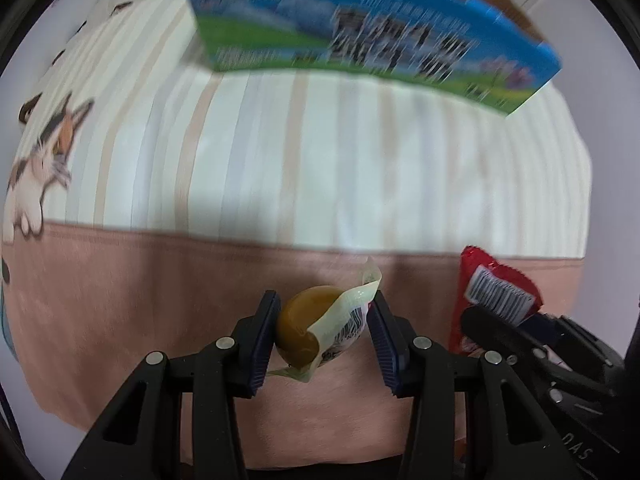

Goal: Organize snacks
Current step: 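Lift both sweets and adjust grips above the bed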

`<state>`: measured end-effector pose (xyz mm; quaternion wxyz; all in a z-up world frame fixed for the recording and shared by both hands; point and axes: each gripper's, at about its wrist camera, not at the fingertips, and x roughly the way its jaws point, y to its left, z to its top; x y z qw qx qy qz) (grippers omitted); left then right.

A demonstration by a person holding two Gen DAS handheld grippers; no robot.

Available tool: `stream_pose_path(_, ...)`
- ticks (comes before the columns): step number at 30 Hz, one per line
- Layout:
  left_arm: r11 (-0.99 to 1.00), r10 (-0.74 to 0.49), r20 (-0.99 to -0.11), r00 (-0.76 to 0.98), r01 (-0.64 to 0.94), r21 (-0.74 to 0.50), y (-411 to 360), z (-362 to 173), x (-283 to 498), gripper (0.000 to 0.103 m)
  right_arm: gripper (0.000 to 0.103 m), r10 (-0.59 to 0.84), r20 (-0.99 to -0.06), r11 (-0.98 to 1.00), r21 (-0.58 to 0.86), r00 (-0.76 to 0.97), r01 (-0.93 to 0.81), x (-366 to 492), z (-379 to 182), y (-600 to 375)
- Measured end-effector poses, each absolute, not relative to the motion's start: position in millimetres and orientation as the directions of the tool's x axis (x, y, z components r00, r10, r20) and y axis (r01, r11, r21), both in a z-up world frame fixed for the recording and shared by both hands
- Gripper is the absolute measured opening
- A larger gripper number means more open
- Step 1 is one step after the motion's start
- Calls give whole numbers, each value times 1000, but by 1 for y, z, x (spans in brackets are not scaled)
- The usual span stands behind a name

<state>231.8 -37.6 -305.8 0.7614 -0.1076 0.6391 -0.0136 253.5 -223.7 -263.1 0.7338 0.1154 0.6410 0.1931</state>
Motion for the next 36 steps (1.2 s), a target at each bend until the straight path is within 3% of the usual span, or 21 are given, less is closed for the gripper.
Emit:
stream_pose_path(15,975,-208,-903,376,6,-222,-37,-190,336,41,46,496,-812,868,460,308,-185,361,-157,-239)
stream_pose_path(17,979,-191,-902,387,13,-201,-37,-184,353,42,46,502,-824,863,456,264,-217,378,-158,-233)
stream_pose_path(19,981,-180,-910,374,5,-192,-30,-190,361,42,51,503,-833,862,464,229,-205,384,-167,-234)
stream_pose_path(20,982,-175,-916,362,0,-188,-27,-194,362,42,60,473,-858,876,434,201,-211,383,-177,-232)
stream_pose_path(21,983,-168,-923,347,-7,-182,-24,-202,361,42,81,433,-884,894,394,178,-216,380,-188,-232)
stream_pose_path(22,983,-169,-939,299,-18,-182,-22,-211,357,42,85,404,-902,905,370,154,-210,376,-204,-232)
stream_pose_path(30,971,-187,-980,66,-140,-194,-7,-326,297,42,85,390,-920,914,385,19,-125,335,-297,-234)
stream_pose_path(34,972,-174,-984,34,-152,-178,-9,-353,281,42,85,346,-938,929,339,27,-151,323,-319,-220)
stream_pose_path(36,975,-161,-986,44,-149,-166,-10,-356,279,41,79,309,-950,940,297,52,-165,320,-323,-215)
